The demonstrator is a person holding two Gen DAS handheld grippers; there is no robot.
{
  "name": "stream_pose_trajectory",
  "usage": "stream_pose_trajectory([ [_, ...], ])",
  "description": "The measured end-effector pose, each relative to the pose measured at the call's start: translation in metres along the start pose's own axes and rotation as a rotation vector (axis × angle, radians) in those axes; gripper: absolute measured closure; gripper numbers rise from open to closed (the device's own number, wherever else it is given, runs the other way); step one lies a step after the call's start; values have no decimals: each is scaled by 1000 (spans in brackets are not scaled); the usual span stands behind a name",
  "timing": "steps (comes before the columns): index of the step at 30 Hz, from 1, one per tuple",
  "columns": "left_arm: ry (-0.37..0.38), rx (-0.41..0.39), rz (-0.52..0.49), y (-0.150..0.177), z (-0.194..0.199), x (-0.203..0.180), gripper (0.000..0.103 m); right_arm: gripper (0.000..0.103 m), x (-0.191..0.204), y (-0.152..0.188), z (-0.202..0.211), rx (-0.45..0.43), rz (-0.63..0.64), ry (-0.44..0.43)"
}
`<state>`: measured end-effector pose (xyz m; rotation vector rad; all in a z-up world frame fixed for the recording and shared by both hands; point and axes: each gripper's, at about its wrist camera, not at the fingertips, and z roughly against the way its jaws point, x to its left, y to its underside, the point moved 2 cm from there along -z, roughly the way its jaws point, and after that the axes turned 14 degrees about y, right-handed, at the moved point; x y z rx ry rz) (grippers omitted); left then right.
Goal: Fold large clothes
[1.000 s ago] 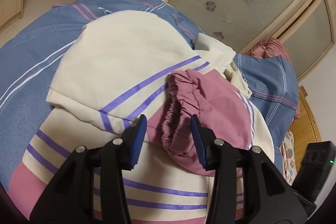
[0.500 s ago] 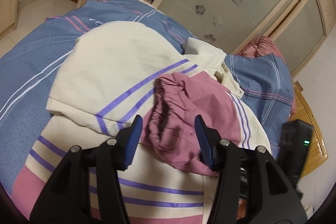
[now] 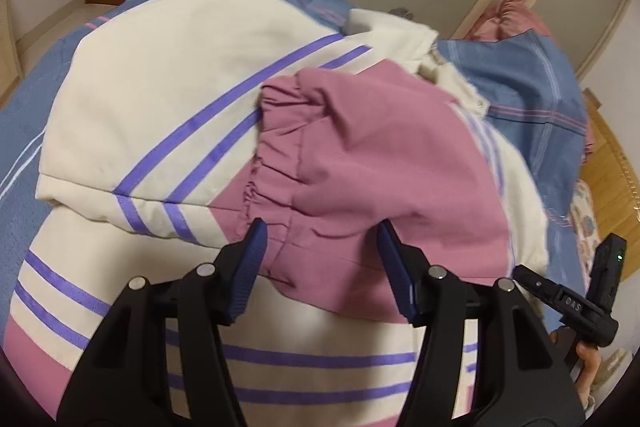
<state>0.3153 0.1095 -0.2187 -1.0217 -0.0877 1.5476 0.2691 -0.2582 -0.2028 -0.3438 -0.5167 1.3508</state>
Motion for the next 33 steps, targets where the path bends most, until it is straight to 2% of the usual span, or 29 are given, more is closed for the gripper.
stream_pose_trajectory([
  [3, -99, 10, -49, 2, -7, -1, 42, 35, 18, 2, 5, -26, 41, 69],
  [4, -103, 11, -48, 1, -7, 0, 42, 35, 19, 2, 10, -30, 43, 77],
  [7, -69, 13, 5, -1, -5, 10, 41, 35, 18, 6, 38, -101, 17, 65],
  [8, -53, 14, 24, -1, -4, 13, 41, 35, 12, 9, 41, -117, 13, 85],
  [12, -51, 21, 22, 0, -5, 13, 41, 35, 5, 12, 7, -22, 60, 113],
  [15, -60, 11, 10, 0, 1, 7, 42, 34, 16, 12, 14, -49, 102, 168],
  [17, -29, -34, 5, -5, 20, 2, 42, 34, 22, 7, 33, -68, 65, 57],
  [19, -2, -93, -4, -9, 38, 1, 34, 28, 28, -3, 47, -91, 26, -40],
  [21, 3, -132, -1, -10, 48, 2, 29, 26, 37, -21, 54, -114, 16, -70],
  [24, 13, -88, 28, -7, 41, 8, 29, 23, 56, -56, 50, -119, 37, -85],
  [25, 9, -73, 37, -6, 37, 9, 29, 20, 66, -76, 45, -127, 50, -94],
  [27, 7, -46, 62, -2, 32, 12, 29, 5, 80, -109, 35, -144, 59, -95],
  [29, 28, -29, 81, -2, 27, 13, 29, 4, 93, -152, 14, -129, 52, -111],
  [33, 28, -28, 82, -3, 26, 14, 28, 2, 103, -228, -48, -46, -73, -121],
])
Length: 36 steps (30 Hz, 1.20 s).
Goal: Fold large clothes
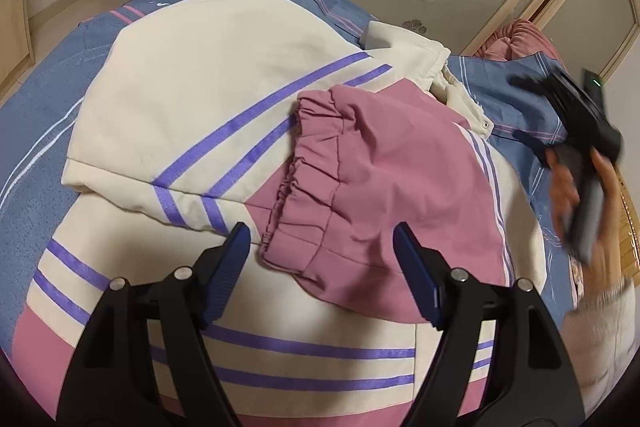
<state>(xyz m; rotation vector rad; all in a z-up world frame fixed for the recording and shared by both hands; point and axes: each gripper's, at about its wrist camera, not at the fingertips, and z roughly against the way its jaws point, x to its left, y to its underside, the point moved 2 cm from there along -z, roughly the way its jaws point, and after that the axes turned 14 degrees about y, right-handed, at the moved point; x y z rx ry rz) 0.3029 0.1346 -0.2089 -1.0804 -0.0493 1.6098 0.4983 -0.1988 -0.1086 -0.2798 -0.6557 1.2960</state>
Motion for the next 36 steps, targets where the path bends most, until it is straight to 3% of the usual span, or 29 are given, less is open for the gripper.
stream_pose_trajectory([
  [4, 19, 14, 23, 1, -2, 5, 27, 2, 6, -35, -68, 61, -63, 116],
  [7, 10, 35, 32, 1, -8, 10, 27, 2, 20, -48, -99, 102, -117, 52],
  [9, 5, 40, 43, 1, -12, 13, 27, 2, 41, -56, -109, 95, -83, 41],
  [13, 1, 43, 31, 1, -13, 12, 25, 2, 72, -49, -141, 79, 43, 201],
  [14, 2, 44, 32, 0, -13, 12, 25, 22, 74, -44, -145, 76, 45, 203],
  [15, 4, 44, 34, 0, -13, 13, 25, 54, 73, -41, -145, 64, 36, 177],
  [17, 8, 42, 42, 0, -13, 13, 25, 85, 72, -43, -131, 22, 20, 147],
  [20, 0, 42, 38, 0, -14, 12, 25, 93, 72, -42, -74, -122, 33, 1],
  [24, 15, 38, 64, 0, -7, 13, 25, 94, 77, 5, 24, -292, 237, -146],
  [26, 30, 13, 98, -4, 6, 19, 25, 94, 71, 60, 79, -334, 349, -199],
  [29, -7, -92, 116, -13, 39, 26, 22, 93, 57, 150, 125, -324, 535, -186],
  [31, -33, -151, 127, -16, 58, 30, 21, 85, 43, 203, 132, -276, 641, -101],
  [32, -35, -173, 136, -16, 67, 33, 20, 74, 32, 230, 135, -262, 694, -48],
  [33, -30, -187, 144, -16, 73, 35, 20, 50, 22, 247, 138, -249, 707, -21],
  [35, -23, -201, 152, -17, 80, 37, 20, 21, -8, 271, 146, -216, 650, 27],
  [36, -23, -201, 152, -18, 81, 37, 20, 20, -21, 276, 150, -191, 614, 22],
])
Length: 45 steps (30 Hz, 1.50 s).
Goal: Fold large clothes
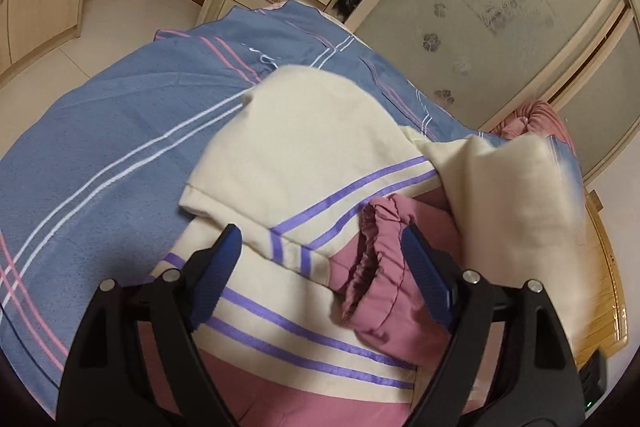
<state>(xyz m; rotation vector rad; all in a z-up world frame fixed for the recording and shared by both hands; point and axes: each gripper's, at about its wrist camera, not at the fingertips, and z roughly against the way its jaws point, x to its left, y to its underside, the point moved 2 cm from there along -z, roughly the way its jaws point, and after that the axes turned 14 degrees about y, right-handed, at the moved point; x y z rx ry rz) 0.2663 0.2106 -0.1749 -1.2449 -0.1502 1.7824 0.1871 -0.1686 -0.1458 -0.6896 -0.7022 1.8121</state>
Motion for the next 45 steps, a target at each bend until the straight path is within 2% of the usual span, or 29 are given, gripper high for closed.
stream_pose_trajectory([
  [2, 0, 4, -10, 2, 1, -2, 19, 20, -25, 12, 13, 35, -109, -22],
  [5, 35, -2, -32, 4, 4, -12, 19, 20, -61, -4, 32, -49, -316, -41],
  [7, 53, 17, -63, 9, 2, -21, 19, 27, -70, -24, 33, -80, -382, -65],
  [9, 53, 41, -114, 13, -4, -32, 19, 41, -59, -51, 26, -111, -362, -80],
  [11, 32, 42, -159, 20, -5, -39, 19, 47, -42, -65, 19, -120, -318, -125],
  [14, 22, 41, -194, 23, -5, -45, 19, 49, 19, -83, -29, -12, -190, -208],
  [15, 23, 39, -194, 23, -4, -44, 19, 49, 38, -81, -43, 27, -151, -204],
  [17, 29, 34, -183, 22, -3, -41, 19, 49, 77, -63, -89, 167, -70, -200],
  [18, 35, 37, -177, 22, -4, -39, 19, 49, 85, -55, -101, 188, -62, -184],
  [21, 48, 66, -168, 23, -15, -36, 18, 48, 92, -51, -105, 149, -34, -154],
  [24, 47, 92, -179, 28, -24, -40, 18, 49, 74, -59, -85, 188, -72, -252],
  [25, 55, 95, -191, 29, -25, -43, 18, 49, 60, -64, -71, 175, -114, -276],
  [26, 62, 94, -201, 31, -26, -46, 18, 49, 48, -68, -63, 144, -144, -257],
  [29, 71, 41, -254, 33, -19, -59, 19, 49, 8, -94, -33, -27, -228, -108],
  [31, 96, -18, -335, 36, -8, -75, 19, 50, -6, -115, -33, -73, -262, -78],
  [33, 133, -23, -415, 43, -4, -90, 19, 52, -13, -137, -44, -81, -294, -92],
  [35, 161, 29, -456, 50, -11, -99, 24, 55, -4, -156, -64, -58, -299, -118],
  [36, 167, 86, -449, 54, -21, -99, 28, 58, 0, -166, -79, -32, -289, -128],
  [37, 166, 139, -434, 57, -31, -97, 40, 60, 6, -179, -102, -3, -270, -117],
  [38, 147, 197, -414, 62, -45, -91, 46, 60, 11, -181, -116, 24, -250, -106],
  [40, 49, 279, -392, 70, -70, -78, 46, 60, 25, -188, -158, 107, -221, -104],
  [41, 28, 304, -368, 72, -78, -71, 44, 60, 30, -190, -178, 142, -221, -95],
  [43, 54, 319, -299, 70, -85, -61, 44, 60, 41, -190, -205, 174, -182, -18],
  [45, 51, 322, -278, 69, -88, -57, 43, 59, 54, -187, -225, 173, -127, 59],
])
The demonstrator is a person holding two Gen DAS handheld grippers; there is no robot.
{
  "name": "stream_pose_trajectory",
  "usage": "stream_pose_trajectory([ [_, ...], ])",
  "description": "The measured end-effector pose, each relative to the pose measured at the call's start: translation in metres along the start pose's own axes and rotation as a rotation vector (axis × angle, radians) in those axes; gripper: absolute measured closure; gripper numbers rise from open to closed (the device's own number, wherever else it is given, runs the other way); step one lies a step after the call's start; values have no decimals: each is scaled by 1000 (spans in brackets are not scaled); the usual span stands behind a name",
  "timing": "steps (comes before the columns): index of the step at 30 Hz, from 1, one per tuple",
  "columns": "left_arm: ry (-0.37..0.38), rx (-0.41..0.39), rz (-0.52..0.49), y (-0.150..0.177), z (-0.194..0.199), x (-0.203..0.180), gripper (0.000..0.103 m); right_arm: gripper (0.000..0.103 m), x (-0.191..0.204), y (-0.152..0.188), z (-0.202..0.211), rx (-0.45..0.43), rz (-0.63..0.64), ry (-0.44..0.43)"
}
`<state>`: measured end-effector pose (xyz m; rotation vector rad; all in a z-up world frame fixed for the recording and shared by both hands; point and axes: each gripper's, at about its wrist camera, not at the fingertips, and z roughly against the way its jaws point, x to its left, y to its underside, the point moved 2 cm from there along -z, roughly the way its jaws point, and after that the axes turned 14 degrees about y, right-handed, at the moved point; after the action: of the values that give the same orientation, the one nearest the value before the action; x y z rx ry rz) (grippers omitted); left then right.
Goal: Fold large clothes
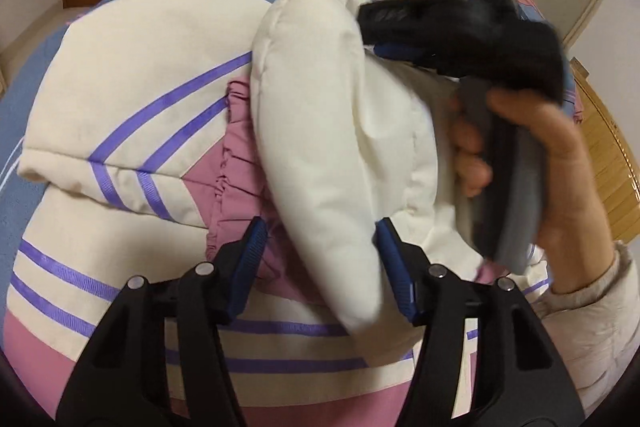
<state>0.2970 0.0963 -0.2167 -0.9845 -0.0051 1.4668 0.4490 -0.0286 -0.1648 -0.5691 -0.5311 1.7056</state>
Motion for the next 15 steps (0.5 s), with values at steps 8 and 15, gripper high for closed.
stream_pose_trajectory([
  [8, 12, 3, 3, -1, -3, 0, 42, 59, -38, 23, 75, -132, -101, -103],
  [15, -5, 1, -24, 0, -1, -4, 39, 41, -68, 69, 34, -29, -80, 78],
])
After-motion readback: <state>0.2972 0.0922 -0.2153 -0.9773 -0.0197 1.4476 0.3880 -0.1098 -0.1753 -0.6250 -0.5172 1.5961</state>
